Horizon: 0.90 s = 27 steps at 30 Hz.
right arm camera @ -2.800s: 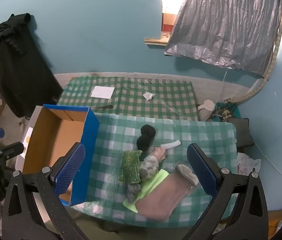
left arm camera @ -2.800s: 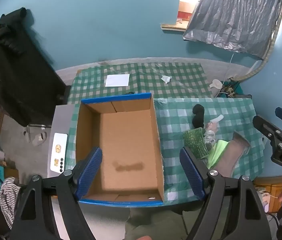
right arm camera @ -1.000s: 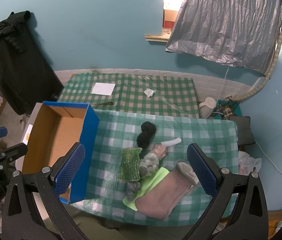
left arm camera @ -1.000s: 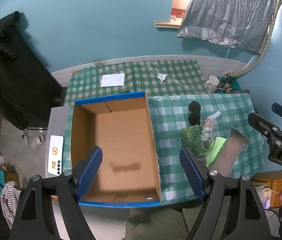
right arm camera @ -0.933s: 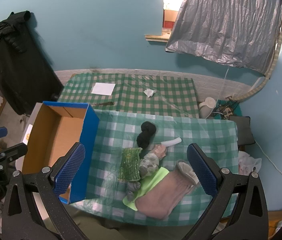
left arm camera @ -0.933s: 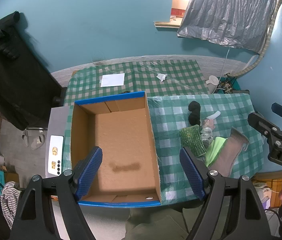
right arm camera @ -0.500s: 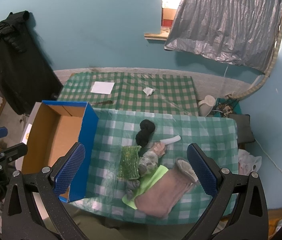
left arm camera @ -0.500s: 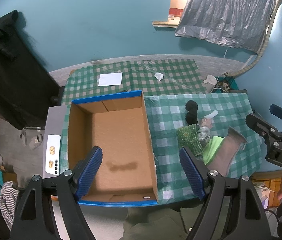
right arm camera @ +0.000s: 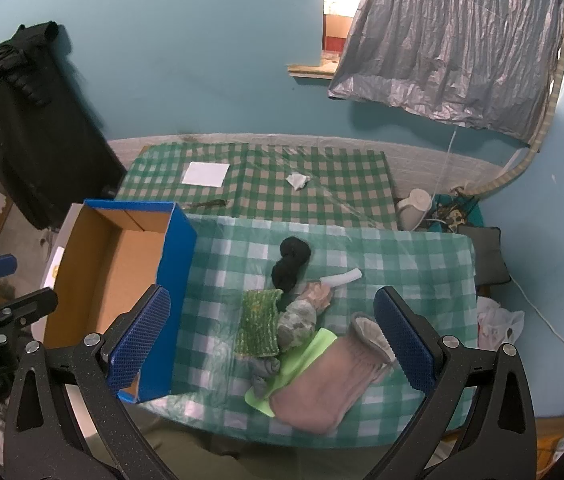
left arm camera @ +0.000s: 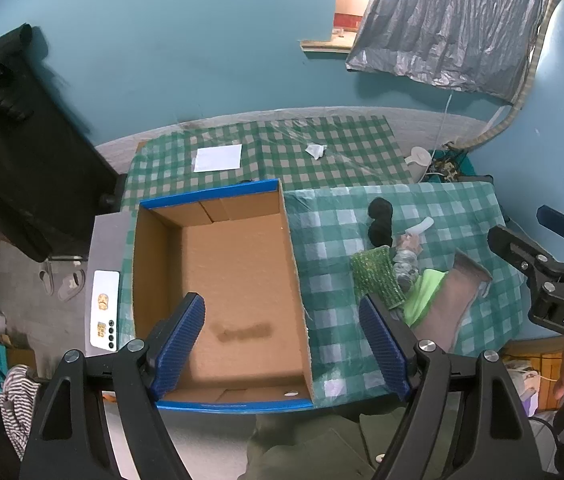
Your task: Organize soft objects
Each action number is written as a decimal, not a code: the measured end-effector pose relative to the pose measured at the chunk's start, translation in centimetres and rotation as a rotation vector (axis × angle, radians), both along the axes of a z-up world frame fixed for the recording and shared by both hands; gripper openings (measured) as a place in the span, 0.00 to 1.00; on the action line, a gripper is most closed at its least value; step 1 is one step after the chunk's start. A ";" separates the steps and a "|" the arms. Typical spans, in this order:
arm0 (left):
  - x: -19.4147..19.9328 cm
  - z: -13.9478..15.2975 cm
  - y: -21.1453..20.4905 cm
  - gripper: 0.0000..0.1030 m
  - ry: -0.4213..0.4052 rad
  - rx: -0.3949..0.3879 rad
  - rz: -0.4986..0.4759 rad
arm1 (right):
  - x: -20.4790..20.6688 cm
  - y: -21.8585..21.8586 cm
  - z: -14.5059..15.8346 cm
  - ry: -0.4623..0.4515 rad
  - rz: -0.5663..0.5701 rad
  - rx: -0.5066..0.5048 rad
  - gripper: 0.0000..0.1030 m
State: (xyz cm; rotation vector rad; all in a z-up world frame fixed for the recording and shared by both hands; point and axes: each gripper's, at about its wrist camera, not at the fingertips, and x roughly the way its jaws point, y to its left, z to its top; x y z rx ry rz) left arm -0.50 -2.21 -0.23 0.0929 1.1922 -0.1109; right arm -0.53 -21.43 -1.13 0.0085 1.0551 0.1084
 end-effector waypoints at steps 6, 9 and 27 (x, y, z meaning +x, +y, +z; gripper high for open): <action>-0.1 -0.2 -0.1 0.79 0.000 0.000 -0.003 | 0.0 0.0 0.0 0.000 -0.001 0.000 0.98; -0.1 -0.2 -0.1 0.79 -0.001 -0.002 -0.002 | -0.1 -0.2 -0.1 0.003 -0.003 0.000 0.98; 0.9 -2.7 -2.5 0.79 0.062 -0.006 -0.050 | -1.0 -5.8 -1.3 0.057 -0.057 -0.003 0.98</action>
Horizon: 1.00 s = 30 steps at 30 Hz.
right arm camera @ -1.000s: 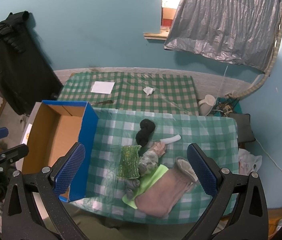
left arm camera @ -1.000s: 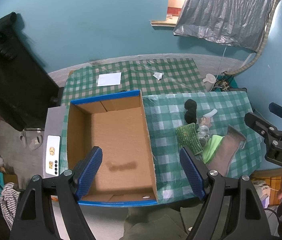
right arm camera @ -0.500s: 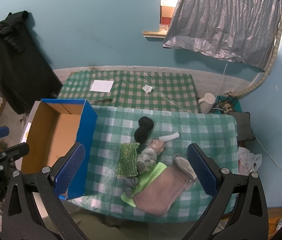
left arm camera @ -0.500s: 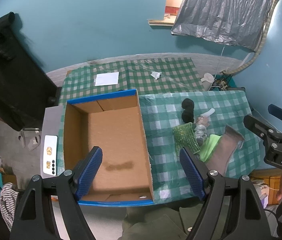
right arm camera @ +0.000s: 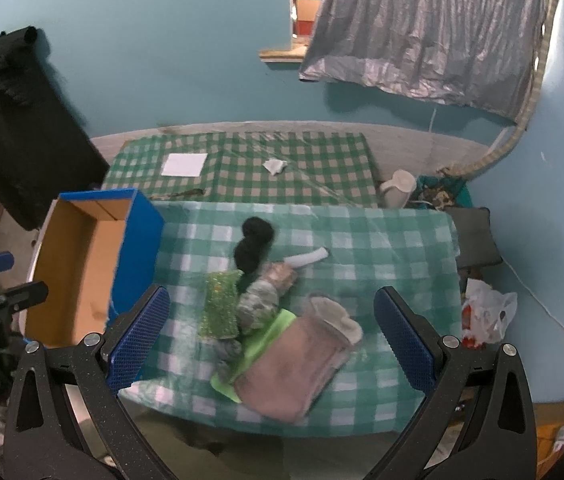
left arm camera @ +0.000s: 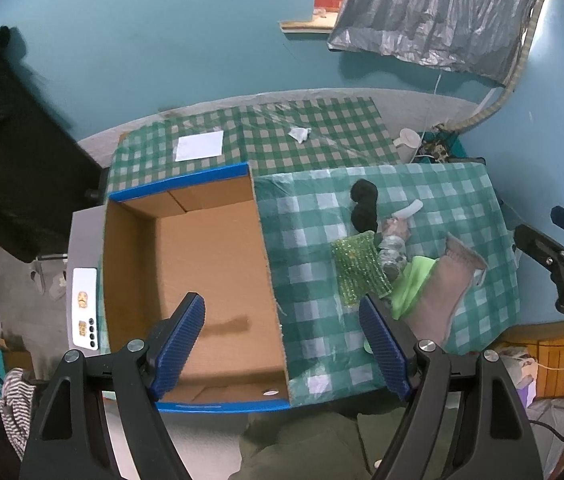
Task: Organize soft objects
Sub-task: 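Move both tools toward the pile of soft items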
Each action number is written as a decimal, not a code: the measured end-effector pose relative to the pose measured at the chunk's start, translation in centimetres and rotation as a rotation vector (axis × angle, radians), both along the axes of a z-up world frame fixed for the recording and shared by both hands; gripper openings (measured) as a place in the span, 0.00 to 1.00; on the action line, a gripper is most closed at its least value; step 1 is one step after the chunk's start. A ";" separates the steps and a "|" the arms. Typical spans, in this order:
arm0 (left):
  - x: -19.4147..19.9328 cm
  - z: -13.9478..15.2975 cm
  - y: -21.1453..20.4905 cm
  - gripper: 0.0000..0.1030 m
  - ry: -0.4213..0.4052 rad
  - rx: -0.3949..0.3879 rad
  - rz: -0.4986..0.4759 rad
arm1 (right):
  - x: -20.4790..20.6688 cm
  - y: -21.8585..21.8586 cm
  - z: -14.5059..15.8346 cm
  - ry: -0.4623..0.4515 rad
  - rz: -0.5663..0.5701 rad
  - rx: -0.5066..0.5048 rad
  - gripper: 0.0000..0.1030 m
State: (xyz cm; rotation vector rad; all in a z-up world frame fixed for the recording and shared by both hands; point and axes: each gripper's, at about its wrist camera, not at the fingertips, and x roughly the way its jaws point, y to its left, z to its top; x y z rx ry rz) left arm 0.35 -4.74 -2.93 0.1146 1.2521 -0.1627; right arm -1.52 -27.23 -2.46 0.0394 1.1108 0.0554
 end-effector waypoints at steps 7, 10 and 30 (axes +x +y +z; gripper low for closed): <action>1.0 -1.1 -1.5 0.79 0.021 0.007 -0.023 | -0.7 -3.2 -1.9 0.036 -0.021 0.006 0.98; 1.4 -1.7 -2.1 0.79 0.035 0.018 -0.035 | -1.2 -4.5 -2.9 0.053 -0.035 0.024 0.98; 2.6 -6.1 -7.0 0.79 0.121 0.073 -0.111 | -3.1 -8.0 -10.5 0.154 -0.072 0.085 0.98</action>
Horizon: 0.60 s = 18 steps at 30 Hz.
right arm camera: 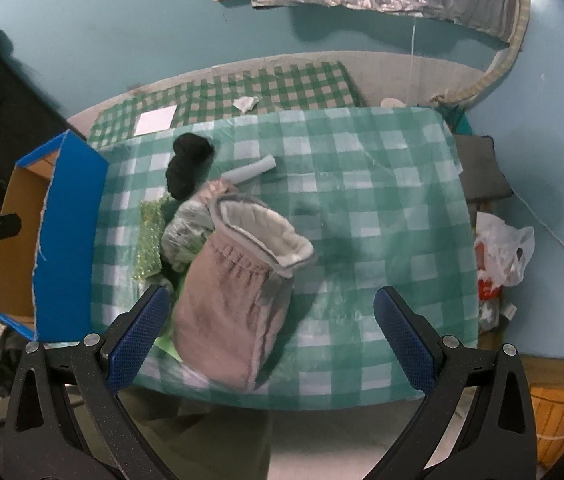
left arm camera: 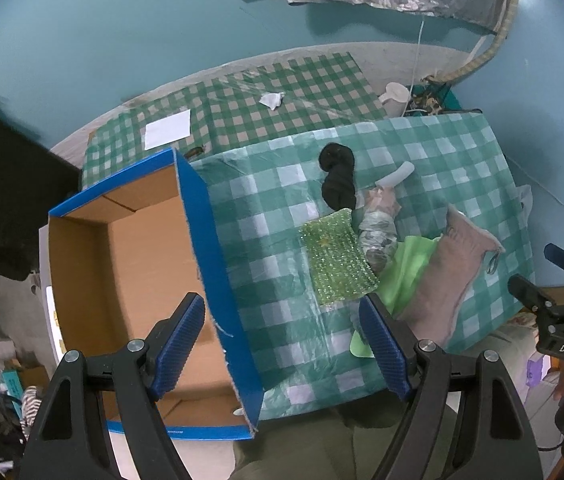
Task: Organize soft objects
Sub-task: 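Move both tools toward the pile of soft items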
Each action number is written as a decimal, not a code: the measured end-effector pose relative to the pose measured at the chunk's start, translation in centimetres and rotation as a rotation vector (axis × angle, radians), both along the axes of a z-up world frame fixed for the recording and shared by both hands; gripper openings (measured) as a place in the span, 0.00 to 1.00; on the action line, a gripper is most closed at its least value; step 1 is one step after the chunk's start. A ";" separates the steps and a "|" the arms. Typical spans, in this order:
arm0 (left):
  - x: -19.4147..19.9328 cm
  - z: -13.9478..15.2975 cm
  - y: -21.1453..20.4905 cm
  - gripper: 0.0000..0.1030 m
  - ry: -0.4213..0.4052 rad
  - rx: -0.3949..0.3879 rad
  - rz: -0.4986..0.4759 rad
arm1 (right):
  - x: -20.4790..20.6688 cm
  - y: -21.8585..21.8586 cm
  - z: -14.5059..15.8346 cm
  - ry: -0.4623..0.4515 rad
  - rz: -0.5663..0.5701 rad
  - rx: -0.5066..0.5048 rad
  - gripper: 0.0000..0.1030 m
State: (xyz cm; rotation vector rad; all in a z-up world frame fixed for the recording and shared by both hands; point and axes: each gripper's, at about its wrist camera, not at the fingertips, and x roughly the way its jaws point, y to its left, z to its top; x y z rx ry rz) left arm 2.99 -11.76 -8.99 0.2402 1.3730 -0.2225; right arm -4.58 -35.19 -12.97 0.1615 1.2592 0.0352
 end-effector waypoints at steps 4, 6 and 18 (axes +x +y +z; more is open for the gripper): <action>0.3 -0.7 -0.8 0.79 0.012 0.006 -0.006 | 0.3 -0.2 -1.4 0.011 0.000 0.024 0.98; 0.4 -1.1 -1.0 0.79 0.017 0.008 -0.008 | 0.5 -0.3 -2.1 0.015 0.001 0.036 0.98; 1.7 -5.0 -1.9 0.79 0.098 0.005 0.031 | 1.5 -0.2 -6.0 0.072 0.045 0.072 0.98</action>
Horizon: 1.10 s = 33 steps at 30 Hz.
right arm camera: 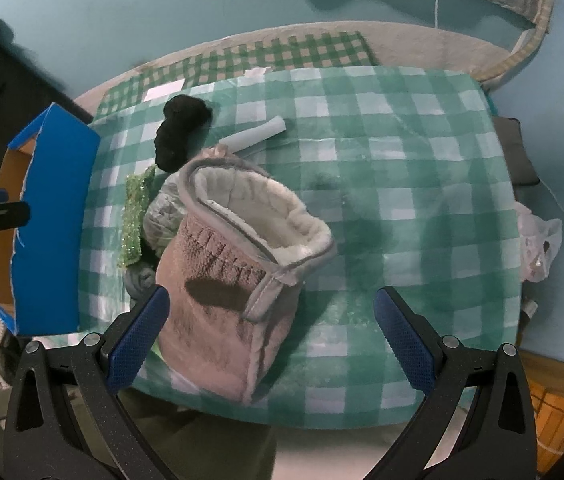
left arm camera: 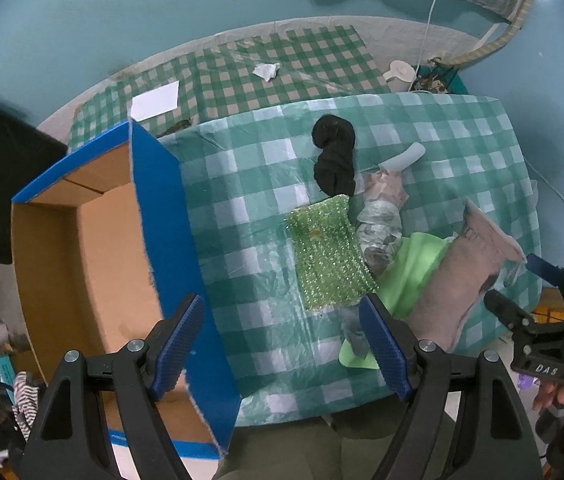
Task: Organize soft objects
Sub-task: 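Move both tools toward the pile of soft items, then grasp the pink fleece slipper with the right tool while the left tool grasps the green scrubber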
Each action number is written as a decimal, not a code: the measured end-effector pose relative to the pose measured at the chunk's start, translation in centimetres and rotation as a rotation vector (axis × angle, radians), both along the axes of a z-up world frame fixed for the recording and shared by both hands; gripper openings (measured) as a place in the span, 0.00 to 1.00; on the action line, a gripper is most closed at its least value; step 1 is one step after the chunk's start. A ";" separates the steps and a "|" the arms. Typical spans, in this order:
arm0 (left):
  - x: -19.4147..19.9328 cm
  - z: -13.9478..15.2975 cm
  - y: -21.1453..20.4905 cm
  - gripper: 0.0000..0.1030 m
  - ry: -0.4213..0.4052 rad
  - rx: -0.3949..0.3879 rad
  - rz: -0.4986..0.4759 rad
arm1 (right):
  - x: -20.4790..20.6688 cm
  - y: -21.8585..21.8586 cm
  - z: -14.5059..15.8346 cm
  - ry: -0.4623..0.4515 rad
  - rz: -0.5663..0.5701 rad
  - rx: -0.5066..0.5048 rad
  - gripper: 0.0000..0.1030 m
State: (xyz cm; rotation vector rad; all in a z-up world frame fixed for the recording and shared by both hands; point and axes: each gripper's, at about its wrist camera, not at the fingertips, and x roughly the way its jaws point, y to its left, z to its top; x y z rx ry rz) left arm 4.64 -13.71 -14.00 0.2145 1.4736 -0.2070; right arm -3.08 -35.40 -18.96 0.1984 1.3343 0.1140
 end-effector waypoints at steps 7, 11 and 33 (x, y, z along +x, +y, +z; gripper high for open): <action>1.2 -1.9 -0.7 0.79 0.027 0.012 0.008 | 0.3 0.1 -1.7 0.022 0.004 0.026 0.98; 1.9 -3.1 -0.6 0.79 0.038 0.021 0.023 | 0.7 0.0 -2.4 0.031 -0.001 0.053 0.98; 3.5 -6.6 -1.2 0.79 0.086 0.058 0.058 | 2.5 1.4 -2.8 0.039 0.087 0.097 0.46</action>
